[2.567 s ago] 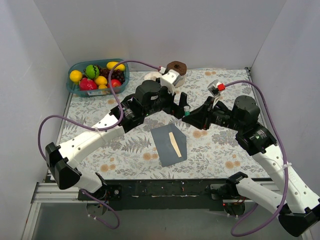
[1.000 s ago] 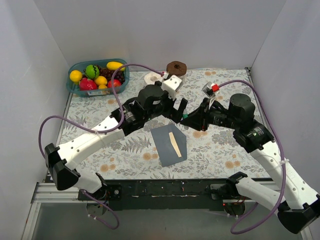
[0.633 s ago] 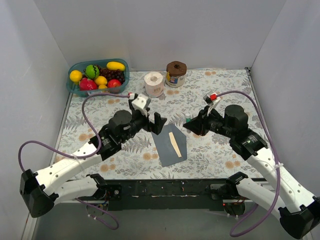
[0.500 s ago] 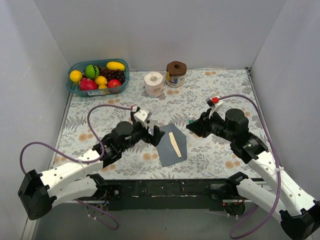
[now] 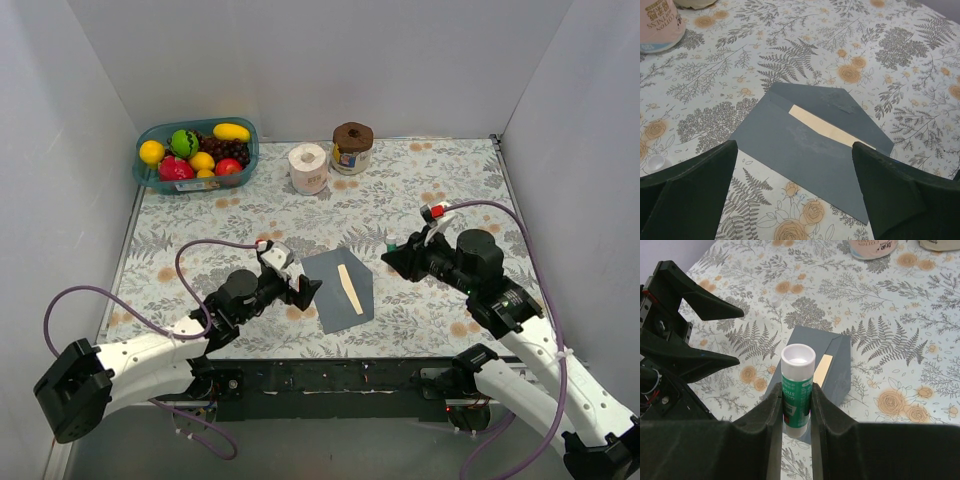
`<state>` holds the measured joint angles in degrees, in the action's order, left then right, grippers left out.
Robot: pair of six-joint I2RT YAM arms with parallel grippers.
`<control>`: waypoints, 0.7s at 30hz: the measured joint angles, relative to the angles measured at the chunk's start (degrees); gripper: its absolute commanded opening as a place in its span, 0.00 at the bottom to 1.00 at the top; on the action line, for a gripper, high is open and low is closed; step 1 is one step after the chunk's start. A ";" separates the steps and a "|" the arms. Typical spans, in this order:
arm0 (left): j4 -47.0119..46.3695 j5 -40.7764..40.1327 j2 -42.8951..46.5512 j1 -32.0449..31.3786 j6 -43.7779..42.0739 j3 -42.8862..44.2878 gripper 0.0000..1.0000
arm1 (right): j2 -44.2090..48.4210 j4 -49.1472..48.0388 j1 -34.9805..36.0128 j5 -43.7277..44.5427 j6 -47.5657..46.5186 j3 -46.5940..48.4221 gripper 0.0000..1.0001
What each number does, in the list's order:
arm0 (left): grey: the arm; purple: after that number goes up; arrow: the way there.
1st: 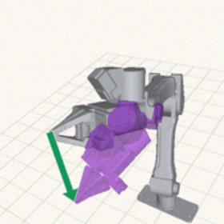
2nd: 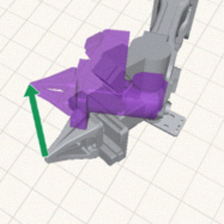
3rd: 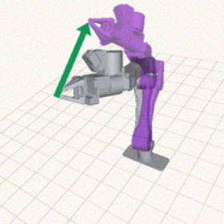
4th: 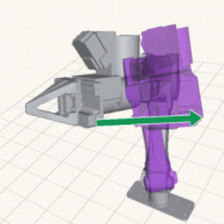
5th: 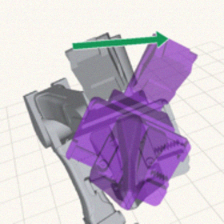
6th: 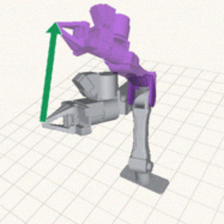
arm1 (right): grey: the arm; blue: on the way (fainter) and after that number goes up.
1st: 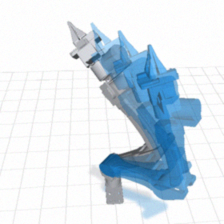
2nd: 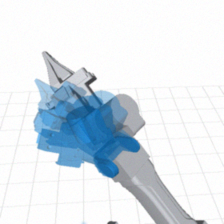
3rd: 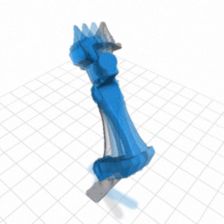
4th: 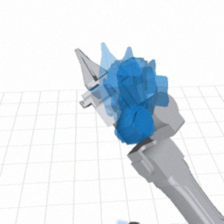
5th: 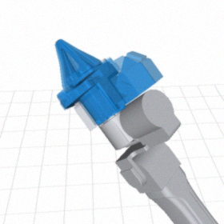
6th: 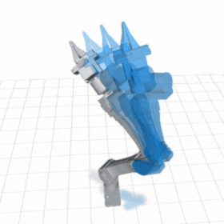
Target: Place the letter into the envelope and seal it
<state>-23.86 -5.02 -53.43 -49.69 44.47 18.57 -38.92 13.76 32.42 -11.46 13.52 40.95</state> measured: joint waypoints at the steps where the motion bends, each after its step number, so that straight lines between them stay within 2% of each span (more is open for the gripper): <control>1: -0.98 0.02 -0.15 0.02 -0.44 -0.90 0.98 | -0.02 0.04 0.00 0.00 0.00 -0.46 0.01; 7: -6.27 0.35 -5.29 0.39 -1.40 -2.34 0.98 | -0.81 0.39 0.00 -0.15 0.15 -0.63 0.01; 21: -21.11 6.08 -14.40 0.48 -1.33 -12.52 0.98 | -4.04 0.61 -0.02 -2.51 0.31 -0.63 0.01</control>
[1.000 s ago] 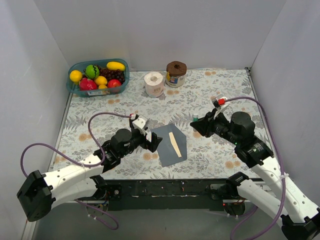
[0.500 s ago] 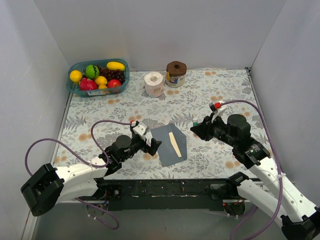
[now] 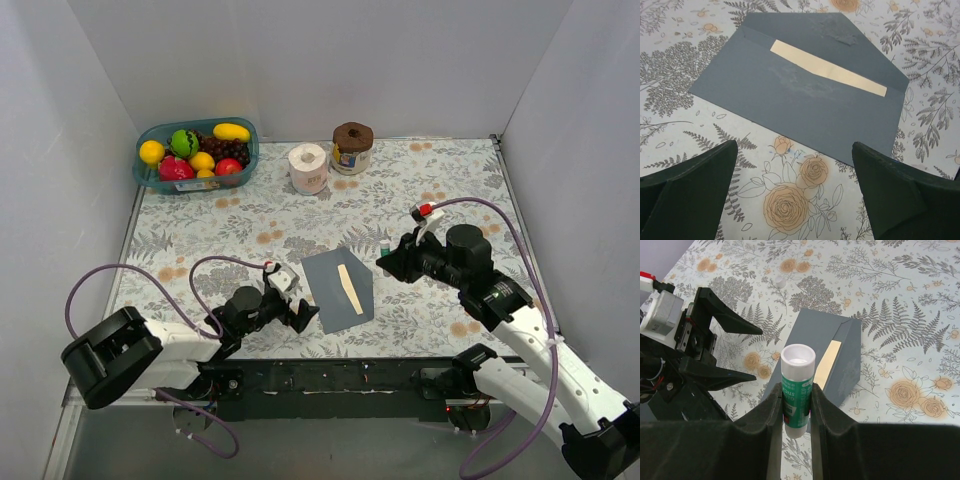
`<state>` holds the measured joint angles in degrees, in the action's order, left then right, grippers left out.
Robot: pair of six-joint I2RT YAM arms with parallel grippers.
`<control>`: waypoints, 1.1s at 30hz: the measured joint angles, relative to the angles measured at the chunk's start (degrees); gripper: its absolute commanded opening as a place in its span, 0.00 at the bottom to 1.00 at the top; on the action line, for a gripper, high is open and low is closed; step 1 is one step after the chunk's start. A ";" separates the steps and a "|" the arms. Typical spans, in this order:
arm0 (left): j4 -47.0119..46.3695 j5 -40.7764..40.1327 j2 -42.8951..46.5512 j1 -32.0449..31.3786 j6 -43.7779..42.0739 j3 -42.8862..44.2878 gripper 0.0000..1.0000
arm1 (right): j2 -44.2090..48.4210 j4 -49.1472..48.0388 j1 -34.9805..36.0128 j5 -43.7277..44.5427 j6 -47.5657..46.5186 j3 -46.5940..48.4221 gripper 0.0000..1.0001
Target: Place the letter into the envelope and seal it
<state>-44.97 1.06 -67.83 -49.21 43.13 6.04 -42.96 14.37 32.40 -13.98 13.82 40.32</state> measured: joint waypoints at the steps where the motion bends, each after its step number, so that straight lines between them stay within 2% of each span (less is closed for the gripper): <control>1: -1.38 0.59 -1.25 0.00 -0.39 -0.50 0.98 | -0.28 0.17 0.00 -0.26 0.11 0.00 0.01; 15: -16.57 3.06 -19.63 0.00 -9.73 2.23 0.98 | -1.90 0.72 -0.02 -1.62 0.37 -0.96 0.01; 21: -23.19 4.11 -23.12 0.00 -11.45 2.56 0.98 | -2.64 0.74 -0.02 -1.62 0.33 -1.01 0.01; 27: -25.44 5.75 -25.55 0.00 -11.85 2.97 0.98 | -3.45 0.70 -0.02 -1.62 0.33 -1.03 0.01; 33: -23.06 7.23 -26.34 -0.15 -12.28 3.93 0.98 | -3.80 -0.13 -0.02 -1.66 0.39 -2.75 0.01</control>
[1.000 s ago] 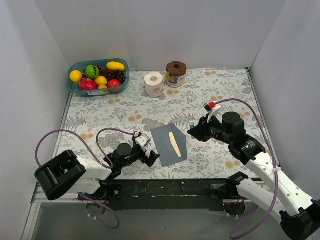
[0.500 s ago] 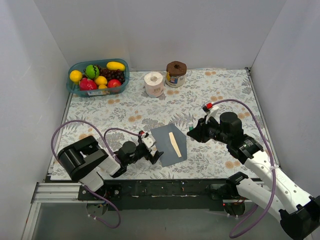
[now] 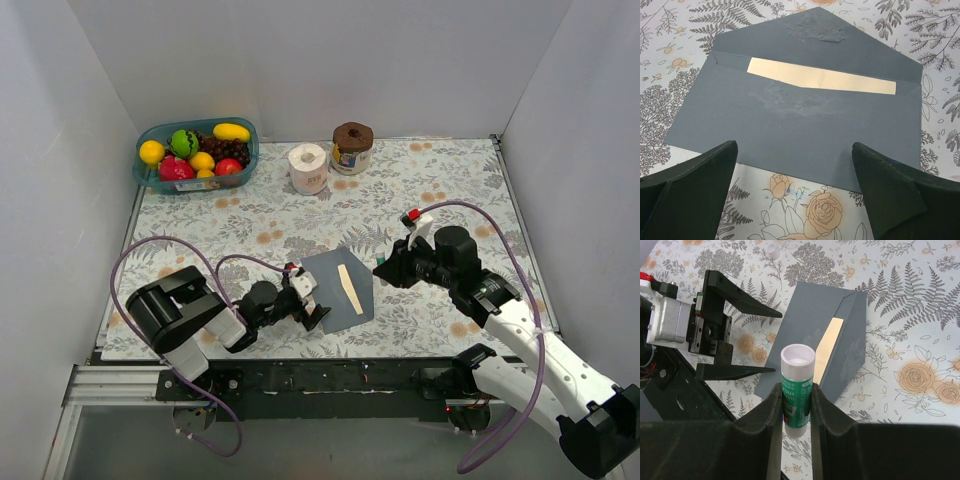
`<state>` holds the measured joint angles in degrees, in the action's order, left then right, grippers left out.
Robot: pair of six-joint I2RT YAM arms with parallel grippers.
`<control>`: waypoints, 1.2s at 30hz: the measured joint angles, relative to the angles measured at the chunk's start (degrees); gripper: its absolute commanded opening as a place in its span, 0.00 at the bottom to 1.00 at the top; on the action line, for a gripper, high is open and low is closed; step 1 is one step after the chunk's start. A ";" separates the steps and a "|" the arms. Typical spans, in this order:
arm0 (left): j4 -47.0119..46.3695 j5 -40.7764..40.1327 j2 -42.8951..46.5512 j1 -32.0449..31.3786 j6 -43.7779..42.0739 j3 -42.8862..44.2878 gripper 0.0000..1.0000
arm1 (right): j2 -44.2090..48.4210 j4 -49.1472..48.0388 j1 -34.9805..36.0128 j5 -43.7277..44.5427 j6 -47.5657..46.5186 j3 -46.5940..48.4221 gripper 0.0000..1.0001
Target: Place the letter into the envelope and seal it
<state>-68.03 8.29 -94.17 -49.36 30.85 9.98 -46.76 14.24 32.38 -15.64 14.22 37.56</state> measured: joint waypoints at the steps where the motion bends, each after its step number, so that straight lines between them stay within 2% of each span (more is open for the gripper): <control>1: 0.74 0.09 -0.15 -0.07 -0.11 0.35 0.98 | -0.13 -0.22 0.00 -0.04 0.17 -0.35 0.01; 9: 2.43 0.15 -3.61 -0.33 1.64 3.04 0.98 | -1.62 -1.53 0.00 -1.05 0.59 -0.94 0.01; 19: -4.07 -2.91 -8.61 -3.06 5.16 3.52 0.98 | -1.68 -4.55 0.00 -0.90 0.92 -2.27 0.01; 27: -8.15 -3.85 -11.10 -3.32 6.29 3.15 0.98 | -3.15 -13.79 0.00 1.42 2.64 -10.40 0.01; 36: -10.21 -3.85 -12.46 -3.32 6.88 3.04 0.98 | -7.63 -26.69 0.00 0.70 3.61 -14.88 0.01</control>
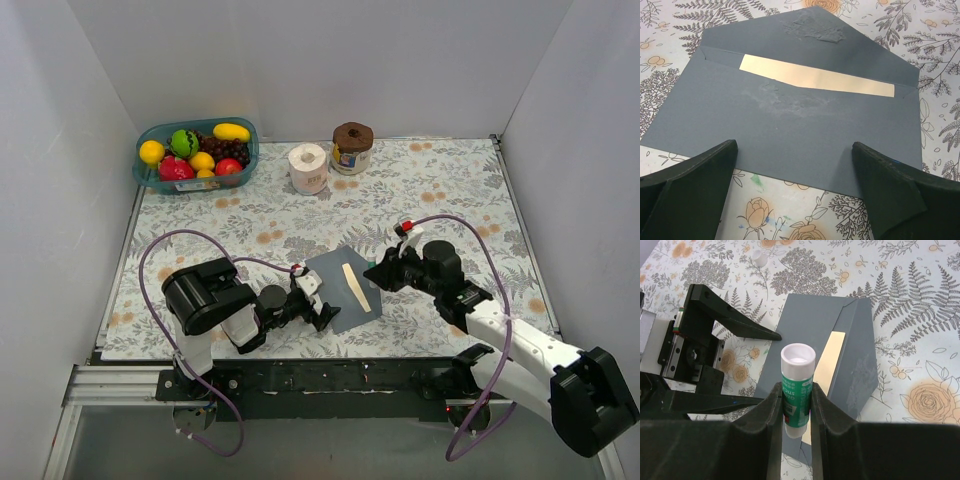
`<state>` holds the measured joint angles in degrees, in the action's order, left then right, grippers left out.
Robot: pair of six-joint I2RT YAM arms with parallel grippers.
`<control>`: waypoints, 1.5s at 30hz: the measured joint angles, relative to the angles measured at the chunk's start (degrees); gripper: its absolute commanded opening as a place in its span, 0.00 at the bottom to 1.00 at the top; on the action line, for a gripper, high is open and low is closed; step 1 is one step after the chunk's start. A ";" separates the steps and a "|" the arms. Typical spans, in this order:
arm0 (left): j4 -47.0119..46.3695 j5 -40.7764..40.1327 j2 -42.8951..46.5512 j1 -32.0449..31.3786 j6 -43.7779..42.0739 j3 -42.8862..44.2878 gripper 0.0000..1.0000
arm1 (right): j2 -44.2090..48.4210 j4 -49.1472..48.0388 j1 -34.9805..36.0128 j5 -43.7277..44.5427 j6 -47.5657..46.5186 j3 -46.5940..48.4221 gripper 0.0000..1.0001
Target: Place the letter into the envelope and seal it
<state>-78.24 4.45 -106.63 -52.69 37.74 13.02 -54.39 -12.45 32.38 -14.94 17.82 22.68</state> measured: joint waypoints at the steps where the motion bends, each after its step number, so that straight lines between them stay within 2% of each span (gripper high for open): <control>1: -0.04 0.00 -0.04 0.00 0.02 0.02 0.98 | -0.57 -1.42 0.00 -0.22 -0.04 -0.31 0.01; 10: -0.28 0.04 -1.07 0.00 0.04 1.14 0.98 | -7.50 -12.26 2.67 -1.77 -3.21 -1.84 0.01; 23: -0.28 0.00 -1.07 0.00 0.07 1.14 0.98 | -6.36 -21.73 6.91 2.64 -12.52 -3.45 0.01; 27: -0.28 -0.02 -1.09 0.00 0.09 1.14 0.98 | -3.76 -31.28 7.15 4.76 -12.46 -9.60 0.01; 30: -0.28 -0.04 -1.07 0.00 0.17 1.14 0.98 | -2.86 -33.57 7.41 5.16 -12.55 -12.31 0.01; 34: -0.26 -0.11 -1.07 0.00 0.20 1.18 0.98 | 0.02 -29.64 7.56 3.26 -13.05 -11.06 0.01; 40: -0.13 -0.15 -1.33 0.00 0.22 1.64 0.98 | 1.92 -14.10 7.56 -3.91 -11.04 -0.96 0.01; 45: -0.13 -0.15 -1.33 0.00 0.22 1.64 0.98 | -2.62 0.13 7.56 -8.44 -7.82 7.98 0.01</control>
<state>-78.37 4.29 -107.96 -52.69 37.95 14.66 -57.01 -12.32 39.94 -23.38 10.00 30.65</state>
